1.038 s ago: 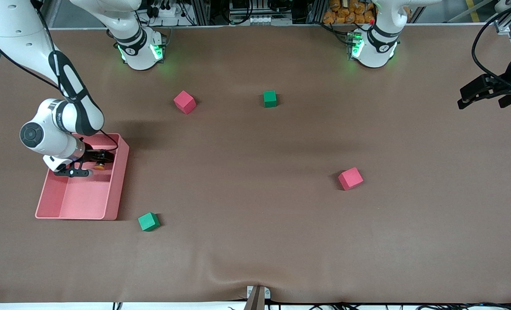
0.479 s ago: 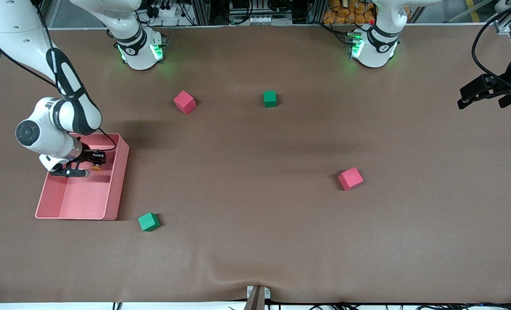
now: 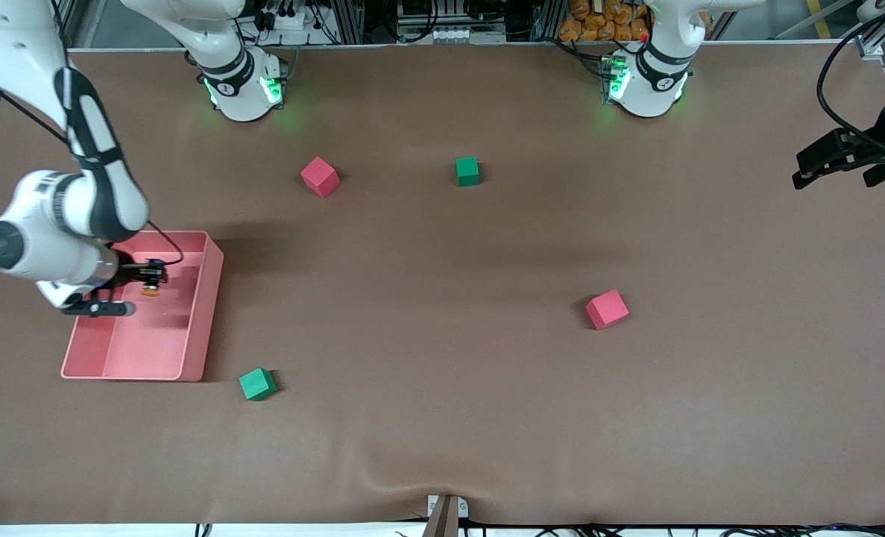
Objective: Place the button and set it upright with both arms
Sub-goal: 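Lift the button out of the tray and carry it to mid-table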
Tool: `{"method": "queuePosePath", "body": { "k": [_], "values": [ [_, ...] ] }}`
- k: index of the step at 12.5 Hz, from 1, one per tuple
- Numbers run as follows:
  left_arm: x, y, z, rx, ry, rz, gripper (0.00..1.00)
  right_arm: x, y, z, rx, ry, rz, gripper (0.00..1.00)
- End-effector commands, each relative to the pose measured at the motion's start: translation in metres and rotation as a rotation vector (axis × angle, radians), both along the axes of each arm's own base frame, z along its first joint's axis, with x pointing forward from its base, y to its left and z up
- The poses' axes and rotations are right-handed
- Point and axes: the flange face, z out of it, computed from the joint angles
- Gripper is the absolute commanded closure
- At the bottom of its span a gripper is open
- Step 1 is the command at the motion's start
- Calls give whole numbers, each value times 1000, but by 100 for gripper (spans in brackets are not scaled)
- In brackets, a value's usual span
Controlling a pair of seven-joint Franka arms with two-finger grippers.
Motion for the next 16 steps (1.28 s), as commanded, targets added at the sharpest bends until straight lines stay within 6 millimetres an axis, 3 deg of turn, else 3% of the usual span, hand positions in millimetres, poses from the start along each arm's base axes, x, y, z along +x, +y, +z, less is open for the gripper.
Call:
{"method": "queuePosePath", "body": {
  "k": [1,2,5,8,10,13,16],
  "values": [
    [1,2,2,9,-2,-19,0,27,14,48,11,6,42,86],
    [1,2,2,8,-2,-20,0,37,30,61,20,-12,70,86],
    [1,2,1,6,0,-18,0,64,119,76,67,-68,190,86],
    [1,2,1,6,0,-18,0,91,183,57,106,-78,276,86],
    [1,2,0,5,2,-18,0,100,238,39,130,-103,320,86],
    [1,1,0,5,2,-20,0,93,337,23,121,-171,192,86],
    [2,1,-1,3,5,-20,0,65,462,9,137,-225,228,86]
  ]
}}
